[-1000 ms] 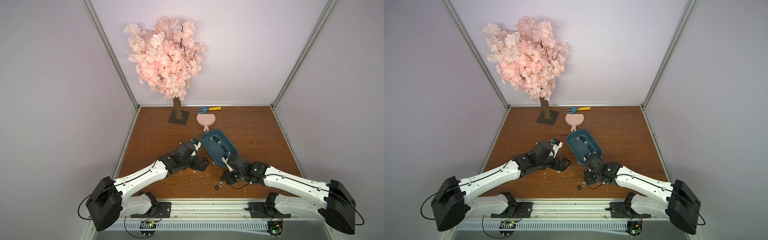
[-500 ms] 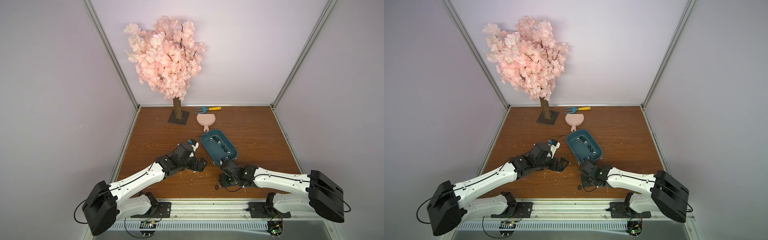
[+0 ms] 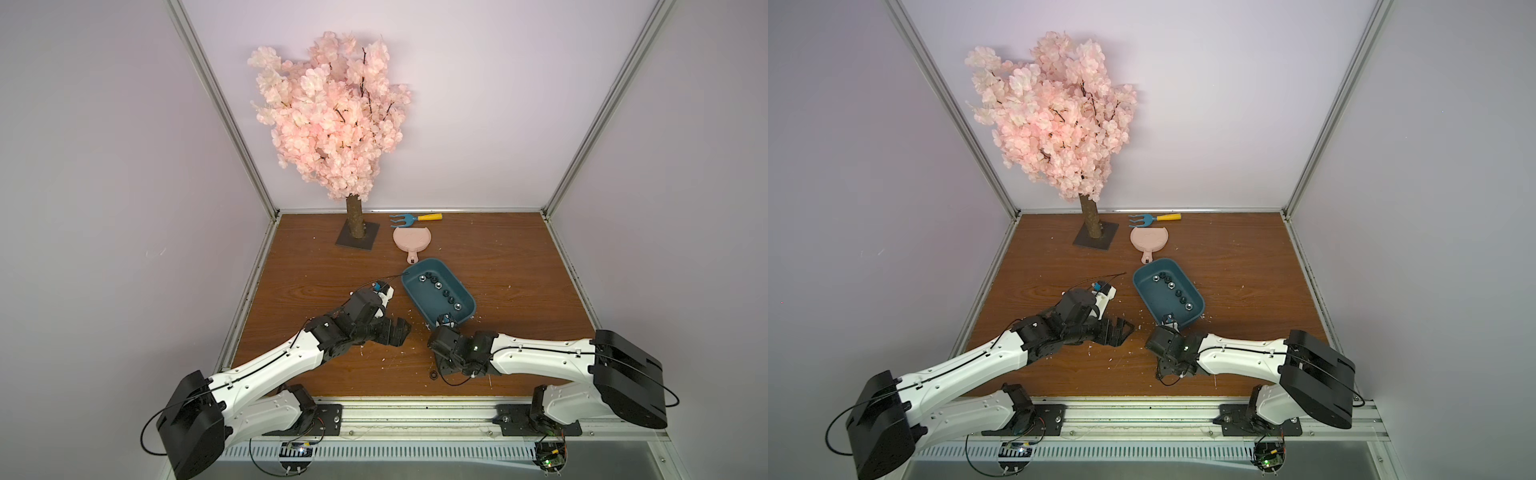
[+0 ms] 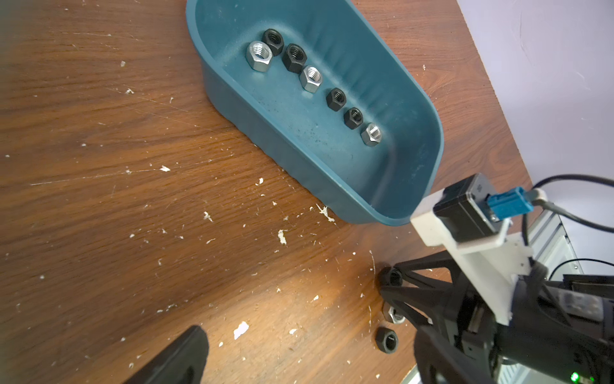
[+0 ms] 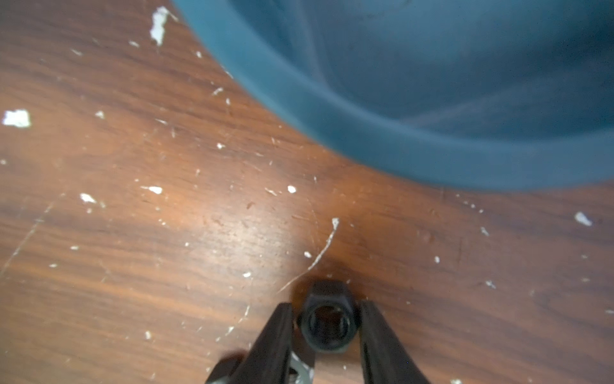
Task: Put the nuts on the desktop into the storage box
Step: Pick up the nut from the center of the board.
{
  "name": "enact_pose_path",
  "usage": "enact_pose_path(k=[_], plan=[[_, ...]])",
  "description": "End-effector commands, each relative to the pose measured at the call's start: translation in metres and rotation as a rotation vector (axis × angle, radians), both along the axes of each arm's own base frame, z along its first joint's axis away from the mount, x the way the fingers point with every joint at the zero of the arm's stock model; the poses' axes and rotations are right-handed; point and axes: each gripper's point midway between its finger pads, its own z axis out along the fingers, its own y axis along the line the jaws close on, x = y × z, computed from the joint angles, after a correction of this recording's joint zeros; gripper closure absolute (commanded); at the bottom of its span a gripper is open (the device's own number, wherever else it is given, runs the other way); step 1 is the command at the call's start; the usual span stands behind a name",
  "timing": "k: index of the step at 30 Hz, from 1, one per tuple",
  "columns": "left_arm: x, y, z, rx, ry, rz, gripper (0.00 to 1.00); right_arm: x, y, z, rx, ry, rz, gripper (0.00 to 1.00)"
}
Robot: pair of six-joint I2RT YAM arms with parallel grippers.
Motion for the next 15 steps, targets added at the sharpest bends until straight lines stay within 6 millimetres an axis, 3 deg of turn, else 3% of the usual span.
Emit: enact_pose_path(k=[1,7,15], plan=[[0.001,0.007,-0.003,0.018,0.0,0.018,0.0,0.003,-0.006,0.003,-0.031,-0.028,-0.04,0.67],[-0.001,0.004,-0.001,-0.001,0.0,0.01,0.0,0.006,-0.007,0.004,-0.016,-0.051,-0.056,0.73],[-0.008,-0.014,0.018,-0.157,0.017,-0.025,0.0,0.017,-0.001,0.035,0.089,-0.179,-0.002,0.79]])
